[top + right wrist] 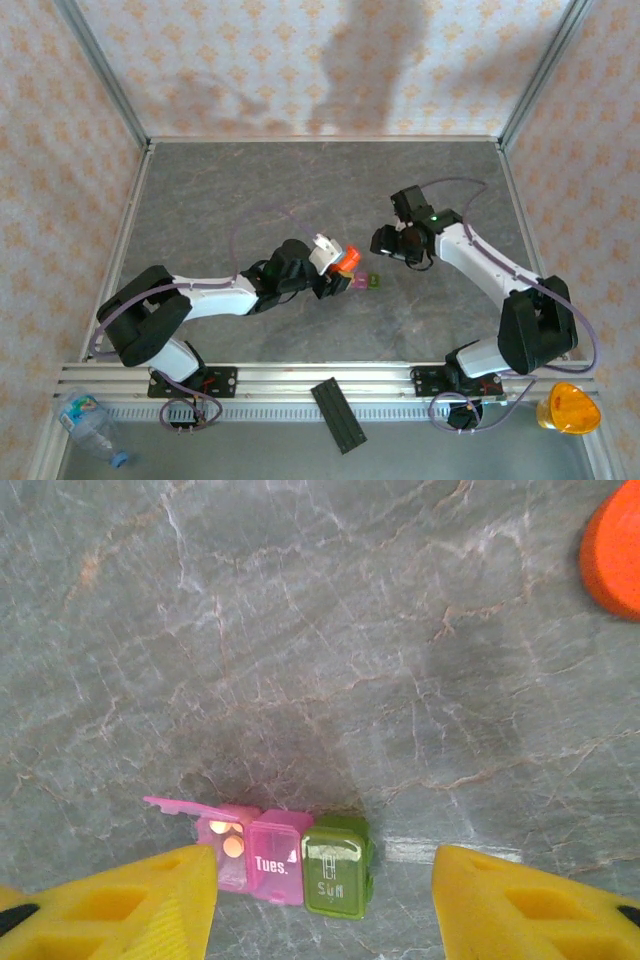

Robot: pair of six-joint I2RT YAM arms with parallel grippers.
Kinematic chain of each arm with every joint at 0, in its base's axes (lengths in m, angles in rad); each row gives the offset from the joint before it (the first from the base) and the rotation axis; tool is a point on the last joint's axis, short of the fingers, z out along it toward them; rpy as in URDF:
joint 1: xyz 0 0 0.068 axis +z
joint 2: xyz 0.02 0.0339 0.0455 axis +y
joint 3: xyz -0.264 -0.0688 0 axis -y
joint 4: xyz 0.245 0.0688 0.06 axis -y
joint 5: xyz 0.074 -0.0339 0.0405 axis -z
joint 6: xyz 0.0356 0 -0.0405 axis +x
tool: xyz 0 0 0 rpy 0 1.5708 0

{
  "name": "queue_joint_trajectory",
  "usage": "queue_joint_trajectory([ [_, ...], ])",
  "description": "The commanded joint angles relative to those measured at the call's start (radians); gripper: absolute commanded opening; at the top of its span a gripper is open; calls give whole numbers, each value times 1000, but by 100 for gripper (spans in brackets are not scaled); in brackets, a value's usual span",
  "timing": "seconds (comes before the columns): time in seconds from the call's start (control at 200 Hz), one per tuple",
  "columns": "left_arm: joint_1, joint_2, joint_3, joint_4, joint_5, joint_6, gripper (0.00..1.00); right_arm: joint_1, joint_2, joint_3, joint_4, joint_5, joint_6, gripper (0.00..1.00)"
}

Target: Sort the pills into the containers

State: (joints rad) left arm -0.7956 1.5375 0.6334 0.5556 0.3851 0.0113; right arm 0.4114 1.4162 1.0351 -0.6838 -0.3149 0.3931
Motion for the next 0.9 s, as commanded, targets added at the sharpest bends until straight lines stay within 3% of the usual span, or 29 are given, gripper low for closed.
queue_joint_trajectory([
  [0.0,7,-23,57,199,-40,-21,0,-24,-35,73,-65,93,17,61],
  [0.12,8,-26,129,235,-38,-1,0,-85,-18,130,-88,133,11,65],
  [0.34,10,-31,241,311,-28,64,0,-186,96,213,-121,180,-32,82],
  [0.515,14,-27,294,360,-55,97,0,-216,216,282,-161,224,-85,87],
  [0.646,21,-15,275,374,-75,123,0,-220,284,302,-164,224,-107,89],
  [0.896,36,25,153,579,-110,79,0,-231,387,311,-157,229,-119,89],
])
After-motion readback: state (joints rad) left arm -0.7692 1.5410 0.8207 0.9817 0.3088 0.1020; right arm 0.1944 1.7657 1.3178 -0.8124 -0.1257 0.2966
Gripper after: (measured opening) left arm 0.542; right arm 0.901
